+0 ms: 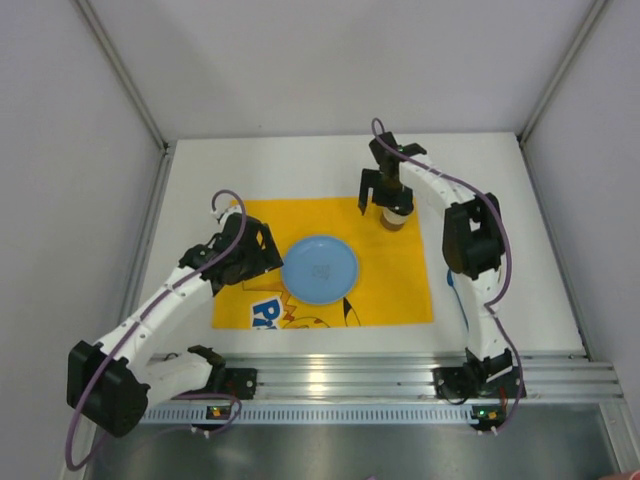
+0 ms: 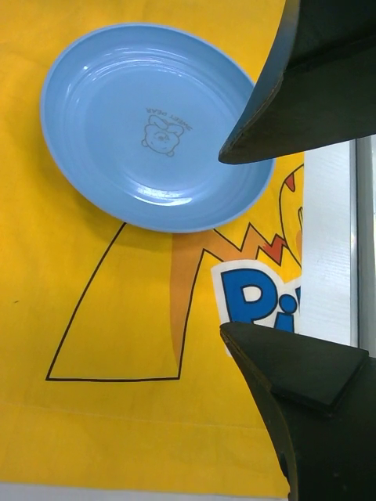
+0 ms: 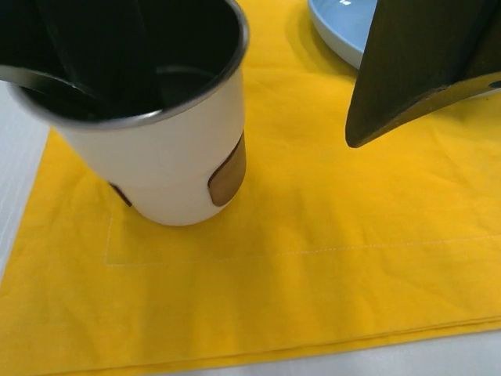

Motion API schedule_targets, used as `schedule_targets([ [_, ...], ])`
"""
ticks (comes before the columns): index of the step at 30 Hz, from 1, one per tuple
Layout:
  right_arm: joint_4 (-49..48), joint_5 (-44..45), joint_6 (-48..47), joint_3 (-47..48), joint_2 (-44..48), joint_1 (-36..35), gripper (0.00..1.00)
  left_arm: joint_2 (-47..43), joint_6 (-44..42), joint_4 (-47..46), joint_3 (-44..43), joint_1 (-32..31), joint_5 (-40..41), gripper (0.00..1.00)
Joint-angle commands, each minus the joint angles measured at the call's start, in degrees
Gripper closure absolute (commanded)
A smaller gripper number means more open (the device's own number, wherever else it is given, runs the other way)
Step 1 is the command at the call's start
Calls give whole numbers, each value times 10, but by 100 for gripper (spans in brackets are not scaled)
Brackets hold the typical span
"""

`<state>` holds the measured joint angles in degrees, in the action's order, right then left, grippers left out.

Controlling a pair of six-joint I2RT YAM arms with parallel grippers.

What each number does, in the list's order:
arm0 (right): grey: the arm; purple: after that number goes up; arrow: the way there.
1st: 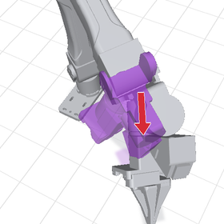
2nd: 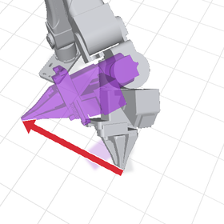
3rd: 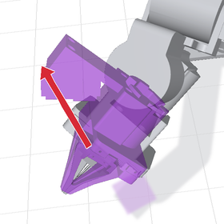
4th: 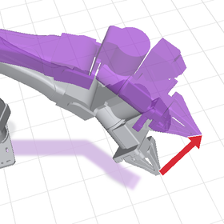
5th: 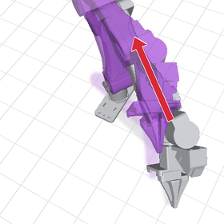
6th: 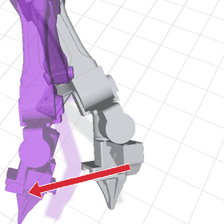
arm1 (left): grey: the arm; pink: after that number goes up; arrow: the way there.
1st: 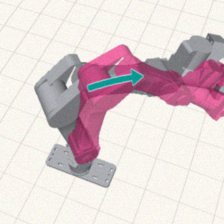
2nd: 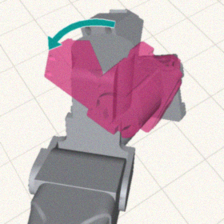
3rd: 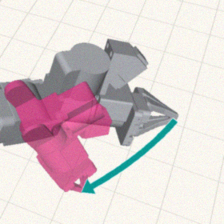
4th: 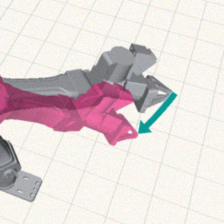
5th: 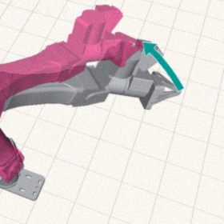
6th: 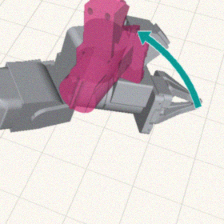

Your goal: Set the dinner table for one person

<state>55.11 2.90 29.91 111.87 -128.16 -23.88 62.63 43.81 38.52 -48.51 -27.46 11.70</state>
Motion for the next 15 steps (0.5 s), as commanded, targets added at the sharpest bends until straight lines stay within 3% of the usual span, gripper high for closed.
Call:
schedule_targets([
  [1, -10, 4, -6, 27, 21, -6, 4, -1, -7, 2, 5, 1, 13, 13],
  [11, 57, 4, -39, 34, 211, 27, 1, 72, -19, -63, -1, 0, -23, 14],
  [15, 77, 39, -59, -60, 321, 70, 1, 131, -27, -90, -18, 1, -51, 15],
])
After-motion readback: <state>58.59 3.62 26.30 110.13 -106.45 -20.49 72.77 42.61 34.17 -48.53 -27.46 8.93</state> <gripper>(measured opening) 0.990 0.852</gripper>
